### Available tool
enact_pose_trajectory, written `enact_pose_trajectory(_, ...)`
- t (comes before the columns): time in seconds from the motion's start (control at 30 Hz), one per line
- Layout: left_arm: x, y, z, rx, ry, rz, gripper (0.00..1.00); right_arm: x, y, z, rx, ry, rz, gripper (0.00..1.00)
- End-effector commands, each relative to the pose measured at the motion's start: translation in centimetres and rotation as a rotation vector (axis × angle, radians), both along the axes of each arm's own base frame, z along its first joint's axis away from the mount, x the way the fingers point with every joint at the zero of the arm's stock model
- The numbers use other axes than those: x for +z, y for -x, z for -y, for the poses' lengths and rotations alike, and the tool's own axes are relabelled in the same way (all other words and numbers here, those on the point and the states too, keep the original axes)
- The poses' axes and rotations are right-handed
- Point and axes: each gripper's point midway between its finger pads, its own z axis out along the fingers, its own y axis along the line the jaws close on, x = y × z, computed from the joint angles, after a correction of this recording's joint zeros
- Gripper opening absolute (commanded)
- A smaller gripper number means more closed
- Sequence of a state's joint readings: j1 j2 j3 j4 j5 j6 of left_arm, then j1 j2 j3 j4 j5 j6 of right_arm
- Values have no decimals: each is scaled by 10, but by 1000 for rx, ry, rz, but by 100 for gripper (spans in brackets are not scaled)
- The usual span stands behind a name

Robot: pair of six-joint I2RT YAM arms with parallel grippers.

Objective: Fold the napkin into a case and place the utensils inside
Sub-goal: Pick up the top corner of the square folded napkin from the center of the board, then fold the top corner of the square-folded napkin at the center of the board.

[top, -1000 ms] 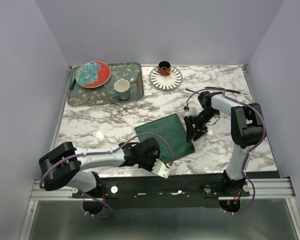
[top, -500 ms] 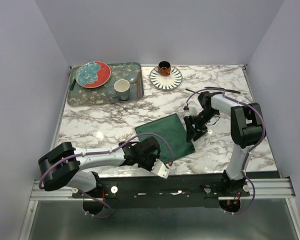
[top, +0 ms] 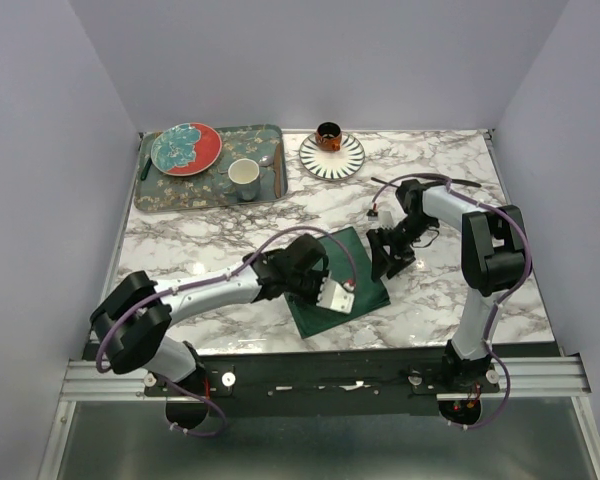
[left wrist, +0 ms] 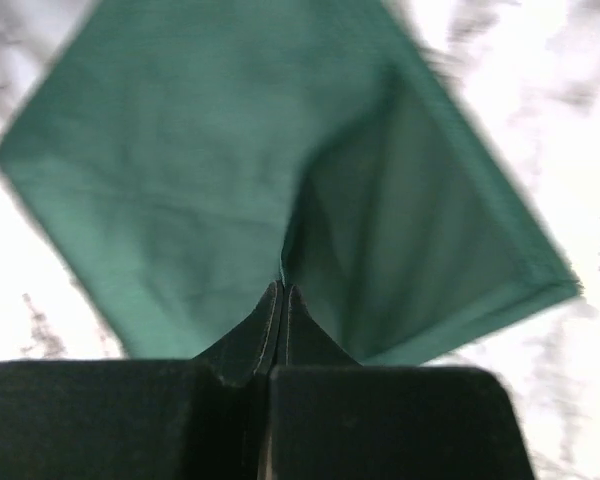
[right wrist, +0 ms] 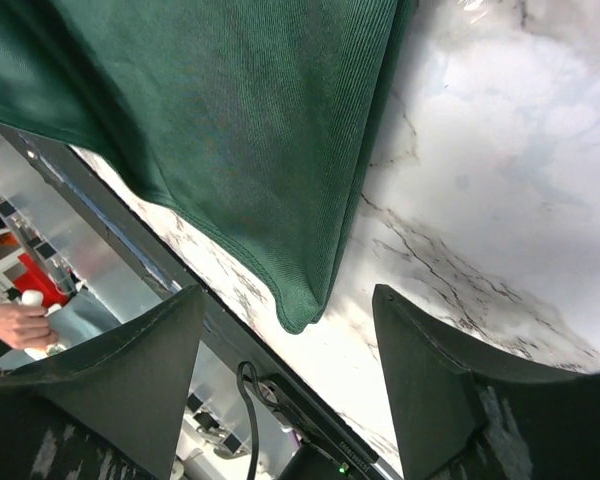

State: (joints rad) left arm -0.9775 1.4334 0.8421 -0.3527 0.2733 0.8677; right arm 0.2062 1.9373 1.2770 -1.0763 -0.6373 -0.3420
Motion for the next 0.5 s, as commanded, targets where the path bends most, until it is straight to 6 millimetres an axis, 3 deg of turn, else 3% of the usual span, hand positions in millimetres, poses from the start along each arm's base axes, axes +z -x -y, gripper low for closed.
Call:
enact_pose_trajectory(0.0,20,-36,13,29,30,-12,0,1,-12,5,-13,12,9,78)
enact_pose_trajectory(0.03,15,-44,14,42,19,-19,0,1,-15,6,-22,13,14,85)
enact_pose_trajectory(0.07,24,-53,21,48,37,-12,0,1,-17,8,-28,15,15,90)
enact_pose_trajectory(0.1,24,-61,21,59,35,-14,0,1,-19,9,-34,17,16,91)
enact_pose_trajectory(0.47,17,-126,54,130,47,-20,0,0,-22,19,-79,2,-2,92)
